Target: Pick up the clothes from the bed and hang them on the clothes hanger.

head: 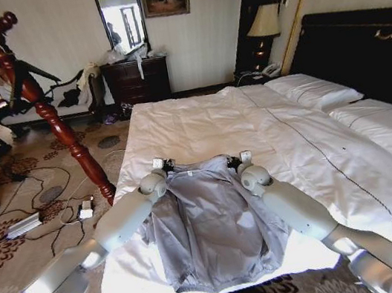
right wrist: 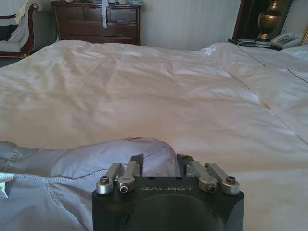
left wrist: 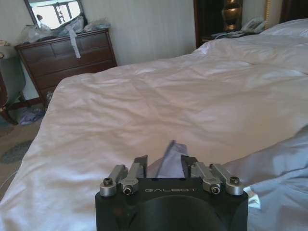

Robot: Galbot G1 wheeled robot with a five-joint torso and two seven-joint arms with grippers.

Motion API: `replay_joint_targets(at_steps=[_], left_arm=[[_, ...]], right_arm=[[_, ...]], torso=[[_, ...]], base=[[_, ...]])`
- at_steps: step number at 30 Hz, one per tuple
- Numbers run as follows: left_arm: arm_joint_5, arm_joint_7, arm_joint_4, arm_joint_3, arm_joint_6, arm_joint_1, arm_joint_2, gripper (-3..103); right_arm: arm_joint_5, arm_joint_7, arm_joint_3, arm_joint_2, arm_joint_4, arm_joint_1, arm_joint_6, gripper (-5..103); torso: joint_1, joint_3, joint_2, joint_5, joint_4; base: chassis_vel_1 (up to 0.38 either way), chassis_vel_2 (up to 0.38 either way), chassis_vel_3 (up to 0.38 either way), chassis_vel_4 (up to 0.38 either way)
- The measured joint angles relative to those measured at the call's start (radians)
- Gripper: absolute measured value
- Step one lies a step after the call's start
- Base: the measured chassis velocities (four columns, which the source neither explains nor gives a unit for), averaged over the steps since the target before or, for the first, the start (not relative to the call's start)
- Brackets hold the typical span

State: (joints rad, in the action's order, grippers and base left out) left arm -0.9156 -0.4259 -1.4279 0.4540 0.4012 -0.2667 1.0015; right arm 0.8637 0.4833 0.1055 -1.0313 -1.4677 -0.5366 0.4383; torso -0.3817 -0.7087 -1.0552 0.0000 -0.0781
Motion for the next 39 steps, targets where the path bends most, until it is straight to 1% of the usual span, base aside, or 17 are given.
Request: replay_joint_targets(at_steps=[2, 3, 4, 5, 7, 9, 10, 11, 12, 13, 16, 17, 22, 23, 25, 31, 39], left_arm=[[-0.009, 0.0, -0.021, 0.001, 0.005, -0.001, -0.015, 39], [-0.014, 0.0, -0.036, 0.001, 0.008, -0.003, -0.026, 49], [-0.02, 0.0, -0.065, 0.001, 0.017, -0.005, -0.053, 55], [-0.022, 0.0, -0.079, 0.003, 0.023, -0.006, -0.069, 55], [-0.019, -0.005, -0.098, 0.004, 0.033, -0.01, -0.098, 66], [-0.013, -0.009, -0.105, 0.003, 0.037, -0.012, -0.115, 72], [-0.006, -0.011, -0.111, -0.002, 0.037, -0.016, -0.138, 77], [-0.006, -0.011, -0.111, -0.002, 0.037, -0.016, -0.138, 77], [-0.005, -0.012, -0.114, -0.006, 0.035, -0.018, -0.146, 77], [-0.004, -0.012, -0.123, -0.017, 0.022, -0.025, -0.162, 88], [-0.022, -0.013, -0.169, -0.054, -0.009, -0.057, -0.199, 97], [-0.022, -0.013, -0.169, -0.054, -0.009, -0.057, -0.199, 97], [0.032, -0.004, -0.239, -0.177, -0.148, -0.202, -0.235, 100], [0.032, -0.004, -0.239, -0.177, -0.148, -0.202, -0.235, 100], [0.048, -0.006, -0.279, -0.274, -0.185, -0.294, -0.242, 100], [0.106, 0.002, -0.384, -0.448, -0.22, -0.485, -0.287, 100], [0.168, 0.012, -0.495, -0.585, -0.242, -0.72, -0.326, 100]], right_arm=[[0.008, 0.0, -0.001, 0.0, -0.002, -0.001, 0.0, 45], [0.016, 0.0, -0.003, 0.001, -0.004, -0.002, 0.0, 45], [0.031, 0.0, -0.006, 0.002, -0.009, -0.003, 0.0, 56], [0.033, 0.0, -0.007, 0.003, -0.009, -0.003, 0.0, 56], [0.027, -0.001, -0.008, 0.006, -0.009, -0.004, -0.001, 67], [0.019, -0.003, -0.009, 0.009, -0.01, -0.004, -0.003, 67], [0.016, -0.005, -0.012, 0.016, -0.015, -0.004, -0.006, 78], [0.016, -0.005, -0.012, 0.016, -0.015, -0.004, -0.006, 78], [0.016, -0.006, -0.014, 0.019, -0.018, -0.005, -0.007, 78], [0.018, -0.006, -0.02, 0.025, -0.027, -0.008, -0.013, 83], [0.033, -0.007, -0.043, 0.043, -0.049, -0.022, -0.028, 97], [0.033, -0.007, -0.043, 0.043, -0.049, -0.022, -0.028, 97], [0.033, -0.043, -0.098, 0.091, -0.119, -0.079, -0.102, 100], [0.033, -0.043, -0.098, 0.091, -0.119, -0.079, -0.102, 100], [0.018, -0.066, -0.139, 0.112, -0.157, -0.12, -0.142, 100], [-0.069, -0.134, -0.273, 0.171, -0.273, -0.303, -0.2, 100], [-0.114, -0.156, -0.339, 0.186, -0.348, -0.426, -0.206, 100]], torso=[[0.0, 0.0, 0.0, 0.0, 0.0], [0.0, 0.0, 0.0, -0.0001, 0.0001], [0.0, 0.0, 0.0, -0.0001, 0.0001], [0.0, 0.0, 0.0, -0.0001, 0.0002], [0.0, 0.0, 0.0, 0.0, 0.0003], [0.0, 0.0, 0.0, -0.0002, 0.0003], [0.0, 0.0, 0.0, -0.0002, 0.0002], [0.0, 0.0, 0.0, -0.0002, 0.0002], [0.0, 0.0, 0.0, -0.0002, 0.0002], [0.0, 0.0, 0.0, -0.0002, 0.0002], [0.0, 0.0, 0.0, -0.0001, 0.0002], [0.0, 0.0, 0.0, -0.0001, 0.0002], [0.0, 0.0, 0.0, -0.0002, -0.0001], [0.0, 0.0, 0.0, -0.0002, -0.0001], [0.0, 0.0, 0.0, -0.0002, 0.0003], [0.0, 0.0, 0.0, 0.0, 0.0], [0.0, 0.0, 0.0, -0.0001, 0.0002]], base=[[0.0, 0.0, 0.0, 0.0], [0.0, 0.0, 0.0, 0.0], [0.0, 0.0, 0.0, 0.0], [0.0, 0.0, 0.0, 0.0], [0.0, 0.0, 0.0, 0.0], [0.0, 0.0, 0.0, 0.0], [0.0, 0.0, 0.0, 0.0], [0.0, 0.0, 0.0, 0.0], [0.0, 0.0, 0.0, 0.0], [0.0, 0.0, 0.0, 0.0], [0.0, 0.0, 0.0, 0.0], [0.0, 0.0, 0.0, 0.0], [0.0, 0.0, 0.0, 0.0], [0.0, 0.0, 0.0, 0.0], [0.0, 0.0, 0.0, 0.0], [0.0, 0.0, 0.0, 0.0], [0.0, 0.0, 0.0, 0.0]])
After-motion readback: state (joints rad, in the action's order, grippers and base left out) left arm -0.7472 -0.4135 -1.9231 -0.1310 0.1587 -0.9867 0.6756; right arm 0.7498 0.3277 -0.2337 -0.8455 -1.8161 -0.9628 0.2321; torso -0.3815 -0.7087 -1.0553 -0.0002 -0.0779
